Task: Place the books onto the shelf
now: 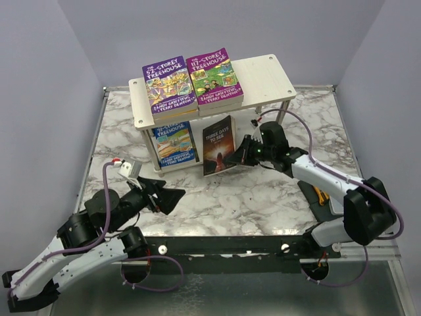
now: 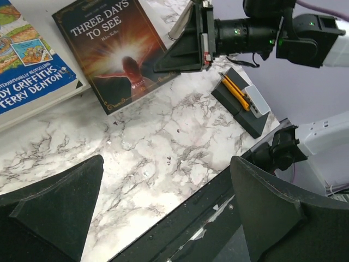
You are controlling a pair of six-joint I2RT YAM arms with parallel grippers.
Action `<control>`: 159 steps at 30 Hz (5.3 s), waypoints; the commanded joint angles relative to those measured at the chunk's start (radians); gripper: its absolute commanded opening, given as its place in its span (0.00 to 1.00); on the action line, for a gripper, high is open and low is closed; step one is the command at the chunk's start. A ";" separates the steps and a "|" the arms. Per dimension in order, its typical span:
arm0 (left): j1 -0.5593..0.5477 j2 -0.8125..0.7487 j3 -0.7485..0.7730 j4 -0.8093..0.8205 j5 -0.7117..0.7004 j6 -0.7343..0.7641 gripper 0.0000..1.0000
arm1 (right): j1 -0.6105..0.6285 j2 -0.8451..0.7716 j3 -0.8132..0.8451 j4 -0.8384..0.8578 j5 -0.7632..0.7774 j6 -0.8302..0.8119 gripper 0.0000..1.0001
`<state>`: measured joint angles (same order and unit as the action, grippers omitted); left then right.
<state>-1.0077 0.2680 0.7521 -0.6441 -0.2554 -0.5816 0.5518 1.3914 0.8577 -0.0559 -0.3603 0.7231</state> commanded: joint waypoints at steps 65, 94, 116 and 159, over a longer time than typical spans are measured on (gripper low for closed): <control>0.001 -0.072 -0.038 0.054 0.050 0.022 0.99 | -0.051 0.145 0.081 -0.174 0.301 -0.092 0.16; 0.001 -0.097 -0.039 0.053 0.045 0.021 0.99 | -0.051 0.331 0.180 0.240 0.519 0.044 0.01; 0.001 -0.101 -0.041 0.054 0.045 0.022 0.99 | -0.038 0.534 0.320 0.271 0.401 0.080 0.01; 0.001 -0.004 -0.012 0.049 0.039 0.032 0.99 | -0.036 -0.095 0.013 -0.036 0.496 -0.057 0.61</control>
<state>-1.0077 0.2295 0.7231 -0.6067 -0.2256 -0.5732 0.5266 1.4197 0.9249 0.0330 0.1249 0.7425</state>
